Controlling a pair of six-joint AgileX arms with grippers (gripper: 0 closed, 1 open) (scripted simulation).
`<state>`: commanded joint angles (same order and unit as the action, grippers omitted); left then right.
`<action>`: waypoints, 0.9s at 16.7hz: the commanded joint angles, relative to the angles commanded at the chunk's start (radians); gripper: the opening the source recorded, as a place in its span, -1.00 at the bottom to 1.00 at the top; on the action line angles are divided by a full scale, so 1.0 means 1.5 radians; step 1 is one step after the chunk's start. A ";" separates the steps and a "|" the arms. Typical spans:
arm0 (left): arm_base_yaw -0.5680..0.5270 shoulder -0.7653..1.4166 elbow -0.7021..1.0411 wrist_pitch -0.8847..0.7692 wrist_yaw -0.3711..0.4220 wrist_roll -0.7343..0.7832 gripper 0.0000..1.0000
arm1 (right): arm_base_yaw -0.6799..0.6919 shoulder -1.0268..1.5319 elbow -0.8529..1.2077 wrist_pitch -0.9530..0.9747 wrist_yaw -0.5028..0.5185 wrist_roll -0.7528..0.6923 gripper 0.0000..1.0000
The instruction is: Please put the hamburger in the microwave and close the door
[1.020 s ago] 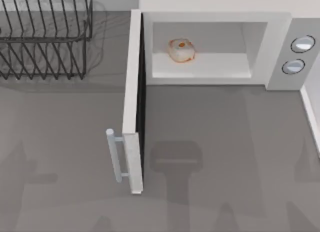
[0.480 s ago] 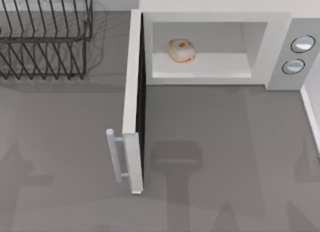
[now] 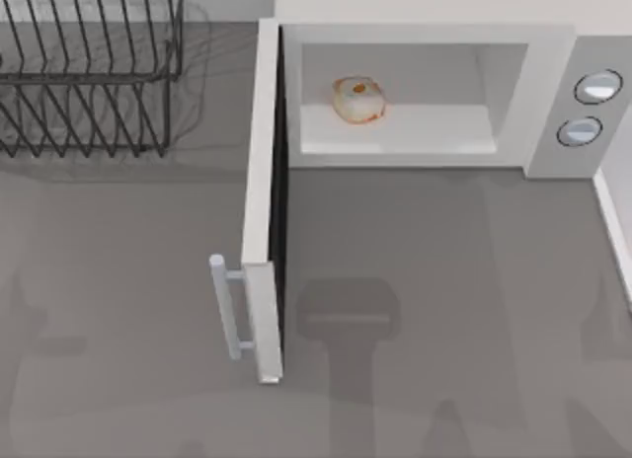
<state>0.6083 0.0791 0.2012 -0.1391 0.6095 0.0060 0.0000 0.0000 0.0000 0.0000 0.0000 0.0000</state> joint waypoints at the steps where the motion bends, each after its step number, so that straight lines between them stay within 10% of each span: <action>1: 0.024 0.020 0.005 0.013 0.023 0.000 -1.00 | 0.000 0.000 0.000 0.000 0.000 0.000 1.00; 9: 0.060 0.056 0.014 0.043 0.060 0.002 -1.00 | 0.000 0.000 0.000 0.000 0.000 0.000 1.00; 15: -0.070 0.189 0.108 -0.027 -0.063 -0.064 -1.00 | 0.000 0.000 0.000 0.000 0.000 0.000 1.00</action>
<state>0.5035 0.3619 0.3628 -0.1793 0.5152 -0.0901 0.0000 0.0000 0.0000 0.0000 0.0000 0.0000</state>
